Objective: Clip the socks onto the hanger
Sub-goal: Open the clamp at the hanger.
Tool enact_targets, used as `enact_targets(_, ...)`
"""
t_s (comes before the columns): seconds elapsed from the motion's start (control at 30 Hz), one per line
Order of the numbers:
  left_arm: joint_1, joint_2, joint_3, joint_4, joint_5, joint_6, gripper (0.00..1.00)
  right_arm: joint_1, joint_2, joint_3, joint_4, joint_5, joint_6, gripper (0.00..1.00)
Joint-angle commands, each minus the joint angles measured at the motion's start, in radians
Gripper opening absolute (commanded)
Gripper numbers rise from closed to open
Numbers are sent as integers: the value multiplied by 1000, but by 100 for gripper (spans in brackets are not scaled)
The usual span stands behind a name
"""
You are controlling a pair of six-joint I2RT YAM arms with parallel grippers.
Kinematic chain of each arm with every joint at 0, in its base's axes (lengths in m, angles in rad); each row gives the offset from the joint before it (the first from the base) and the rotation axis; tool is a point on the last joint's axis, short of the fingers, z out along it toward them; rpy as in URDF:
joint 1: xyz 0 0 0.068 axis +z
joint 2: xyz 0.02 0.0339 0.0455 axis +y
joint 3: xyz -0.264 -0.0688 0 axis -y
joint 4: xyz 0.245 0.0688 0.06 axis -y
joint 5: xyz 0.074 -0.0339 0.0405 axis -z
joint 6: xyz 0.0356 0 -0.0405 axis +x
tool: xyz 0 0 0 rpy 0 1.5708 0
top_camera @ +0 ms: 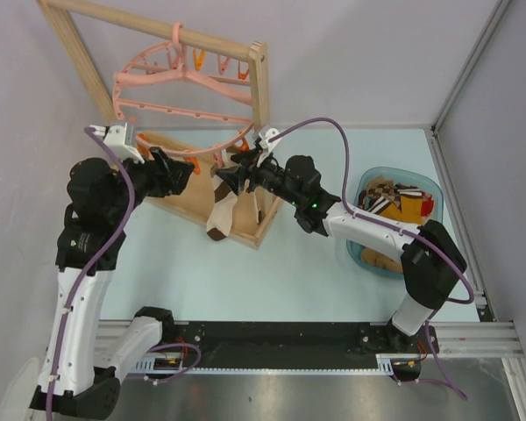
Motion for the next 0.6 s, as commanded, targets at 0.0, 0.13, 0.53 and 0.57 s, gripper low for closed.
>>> enact_targets(0.0,-1,23,-13,54,-5,-30,75,-12,-51,28,18,22,-15,64)
enact_targets(0.13,14,35,-59,123,31,-39,75,-12,-58,18,16,22,-15,64)
enact_targets(0.53,63,57,-183,349,160,-41,73,-26,-71,-8,30,2,-5,64)
enact_targets(0.57,67,55,-192,363,162,-42,73,-26,-72,-9,33,1,0,64)
